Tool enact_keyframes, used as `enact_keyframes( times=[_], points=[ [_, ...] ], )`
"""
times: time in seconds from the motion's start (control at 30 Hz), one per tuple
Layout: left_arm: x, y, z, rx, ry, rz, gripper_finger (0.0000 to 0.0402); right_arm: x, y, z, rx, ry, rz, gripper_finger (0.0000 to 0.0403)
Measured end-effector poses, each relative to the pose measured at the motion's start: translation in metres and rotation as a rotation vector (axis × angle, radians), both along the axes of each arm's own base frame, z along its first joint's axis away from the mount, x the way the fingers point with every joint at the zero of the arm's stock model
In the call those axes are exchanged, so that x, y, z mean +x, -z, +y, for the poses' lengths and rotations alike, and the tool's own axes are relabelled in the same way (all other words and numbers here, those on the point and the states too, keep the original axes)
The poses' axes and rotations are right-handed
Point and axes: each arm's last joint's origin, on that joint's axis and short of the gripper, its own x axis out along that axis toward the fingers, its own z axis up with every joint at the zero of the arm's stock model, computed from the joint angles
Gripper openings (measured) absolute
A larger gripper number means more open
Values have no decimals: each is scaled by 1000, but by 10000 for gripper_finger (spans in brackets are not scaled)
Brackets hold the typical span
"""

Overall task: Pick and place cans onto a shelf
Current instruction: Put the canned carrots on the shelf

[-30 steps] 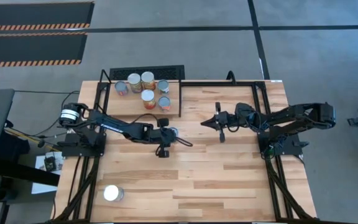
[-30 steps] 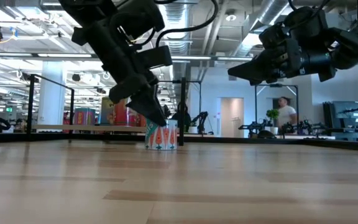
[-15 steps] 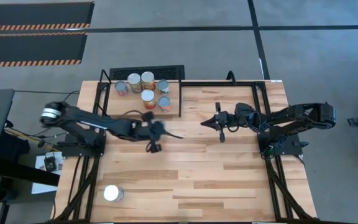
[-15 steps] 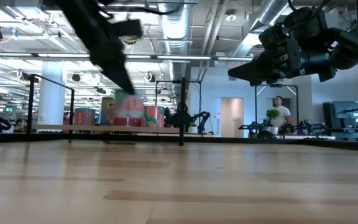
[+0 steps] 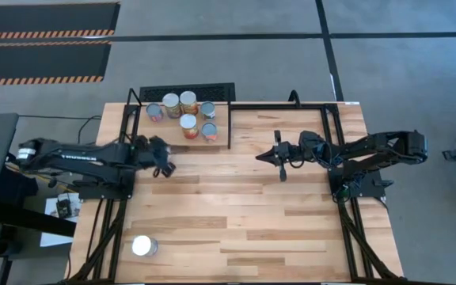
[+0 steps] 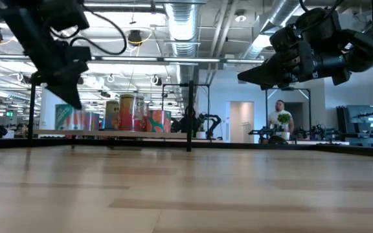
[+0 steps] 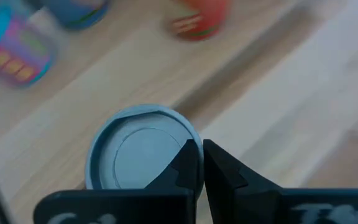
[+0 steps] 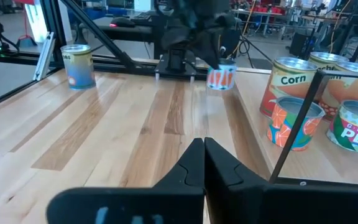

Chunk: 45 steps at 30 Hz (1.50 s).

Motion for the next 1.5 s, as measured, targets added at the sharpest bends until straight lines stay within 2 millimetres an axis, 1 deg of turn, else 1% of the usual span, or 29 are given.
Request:
enact_keyframes(
  times=[0.1, 0.3, 0.43, 0.6, 0.8, 0.93, 1.1, 1.37, 1.5],
  points=[
    [-7, 0, 15, -5, -53, 15, 0, 0, 0, 0, -1, 2, -1, 13],
    [-12, -11, 46, 25, -126, 41, 0, 0, 0, -1, -2, 21, 1, 13],
    [-15, -20, 59, 37, -148, 35, 1, 0, 0, -1, -1, 22, 4, 13],
    [-16, -27, 63, 45, -148, 27, 1, 0, 0, -1, -2, 21, 4, 14],
    [-15, -28, 61, 47, -137, 29, 1, 0, 0, -1, -2, 21, 4, 14],
    [-16, -28, 62, 101, -178, 55, 1, 0, 0, -1, -2, 21, 4, 14],
    [-17, -29, 65, 213, -257, 87, 0, 0, 0, -1, -2, 22, 4, 14],
    [-15, -4, 69, 256, -273, 72, 0, 0, 0, -1, -2, 21, 4, 14],
    [-15, 0, 72, 259, -284, 94, 0, 0, 0, -1, -2, 21, 4, 14]
  ],
)
